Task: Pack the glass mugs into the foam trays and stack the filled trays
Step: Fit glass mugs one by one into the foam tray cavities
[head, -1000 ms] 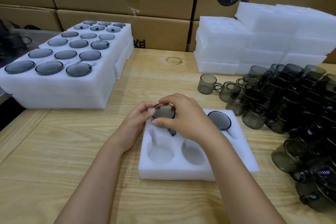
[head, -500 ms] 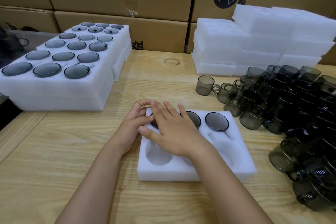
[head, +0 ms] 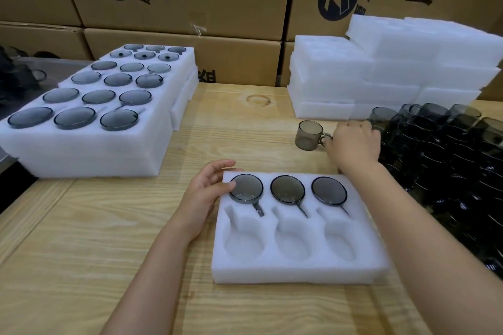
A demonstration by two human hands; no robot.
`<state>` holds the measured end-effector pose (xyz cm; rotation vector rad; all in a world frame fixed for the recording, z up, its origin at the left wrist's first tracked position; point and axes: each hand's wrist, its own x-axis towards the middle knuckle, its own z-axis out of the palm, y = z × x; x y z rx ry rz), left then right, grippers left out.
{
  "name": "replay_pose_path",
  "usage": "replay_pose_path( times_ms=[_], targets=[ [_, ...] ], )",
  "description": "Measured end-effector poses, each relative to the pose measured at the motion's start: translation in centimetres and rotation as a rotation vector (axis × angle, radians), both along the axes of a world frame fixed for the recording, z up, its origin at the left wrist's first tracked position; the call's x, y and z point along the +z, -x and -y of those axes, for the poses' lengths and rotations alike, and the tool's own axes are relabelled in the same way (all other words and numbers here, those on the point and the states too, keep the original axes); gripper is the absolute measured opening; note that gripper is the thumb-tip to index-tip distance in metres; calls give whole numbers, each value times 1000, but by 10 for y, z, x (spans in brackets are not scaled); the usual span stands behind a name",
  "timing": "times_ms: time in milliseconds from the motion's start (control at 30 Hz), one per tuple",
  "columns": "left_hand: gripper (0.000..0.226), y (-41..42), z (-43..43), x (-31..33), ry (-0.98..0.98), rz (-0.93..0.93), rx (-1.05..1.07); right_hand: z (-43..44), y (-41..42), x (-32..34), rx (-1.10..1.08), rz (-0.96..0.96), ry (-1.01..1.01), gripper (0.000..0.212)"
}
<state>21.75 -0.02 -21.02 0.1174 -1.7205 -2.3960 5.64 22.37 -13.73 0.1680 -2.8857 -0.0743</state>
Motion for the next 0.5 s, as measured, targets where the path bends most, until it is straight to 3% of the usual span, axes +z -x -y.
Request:
replay_pose_path(
  times_ms=[233, 500],
  targets=[
    [34, 1, 0, -1, -9, 7, 24, 1, 24, -14, -57, 92, -186, 23],
    [33, 1, 2, -1, 5, 7, 32, -1, 22, -15, -59, 74, -172, 18]
  ],
)
